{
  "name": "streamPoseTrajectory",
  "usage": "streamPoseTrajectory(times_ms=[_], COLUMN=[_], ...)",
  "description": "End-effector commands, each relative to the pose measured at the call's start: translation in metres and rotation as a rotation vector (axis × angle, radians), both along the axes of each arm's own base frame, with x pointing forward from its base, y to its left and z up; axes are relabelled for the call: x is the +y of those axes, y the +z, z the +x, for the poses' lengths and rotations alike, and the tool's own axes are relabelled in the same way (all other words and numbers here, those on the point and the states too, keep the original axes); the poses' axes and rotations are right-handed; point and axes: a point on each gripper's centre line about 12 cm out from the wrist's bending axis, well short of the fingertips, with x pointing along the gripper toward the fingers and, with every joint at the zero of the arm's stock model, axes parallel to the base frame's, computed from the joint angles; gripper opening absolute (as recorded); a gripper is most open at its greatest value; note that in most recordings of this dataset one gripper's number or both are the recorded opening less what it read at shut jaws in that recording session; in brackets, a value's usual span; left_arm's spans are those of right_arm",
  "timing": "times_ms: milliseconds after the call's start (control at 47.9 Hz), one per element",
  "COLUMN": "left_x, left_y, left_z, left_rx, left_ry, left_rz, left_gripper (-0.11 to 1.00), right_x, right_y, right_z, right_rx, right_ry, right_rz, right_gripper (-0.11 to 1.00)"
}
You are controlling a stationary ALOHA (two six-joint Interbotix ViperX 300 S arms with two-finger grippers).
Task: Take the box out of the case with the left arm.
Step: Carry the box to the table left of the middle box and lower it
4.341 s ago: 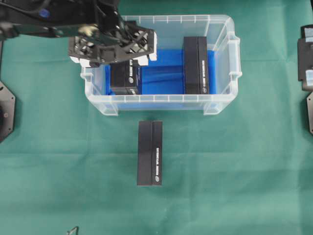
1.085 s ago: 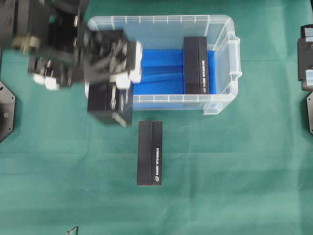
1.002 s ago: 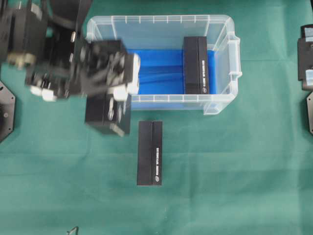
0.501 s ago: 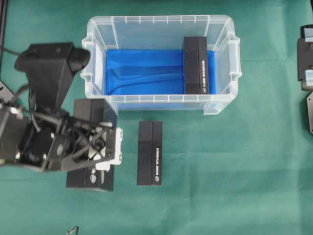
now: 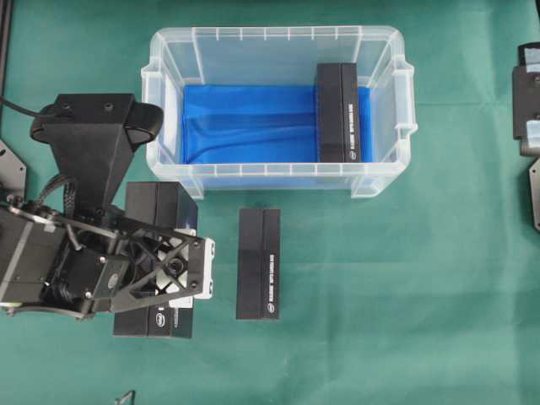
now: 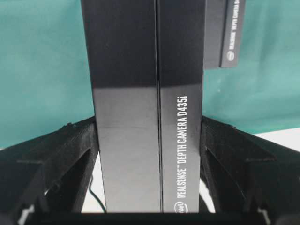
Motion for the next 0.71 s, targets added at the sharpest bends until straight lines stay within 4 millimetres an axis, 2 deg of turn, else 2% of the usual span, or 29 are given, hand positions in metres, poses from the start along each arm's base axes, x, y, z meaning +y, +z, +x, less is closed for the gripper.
streamPoseTrajectory(times_ms=[0,125,250,459,689], left_x=[0.002,0.002,0.002,0.004,0.005], left_y=[0.014,0.012,0.002,-0.028,-0.067], left_z=[-0.003,-0.003,-0.002,-0.003,0.011], left_rx=[-0.041,-0.035,-0.008,0.043,0.025], left_ry=[0.005,0.006,0.005,0.004,0.043], left_rz=[-0.01,-0.008,0.006,0.038,0.109], left_gripper=[0.63,0.63,0.63,0.63,0.63], right_x=[-0.001,-0.001,-0.001,-0.001,-0.001], right_y=[0.004,0.004,0.004,0.003,0.003], right_z=[0.001,0.001,0.001,0.001,0.001], right_rx=[-0.015,-0.015,-0.015,-0.014,-0.014], right_ry=[-0.001,-0.001,-0.001,-0.001,-0.001], right_rz=[-0.003,-0.003,-0.003,-0.003,-0.003], right_gripper=[0.02,0.02,0.02,0.02,0.02])
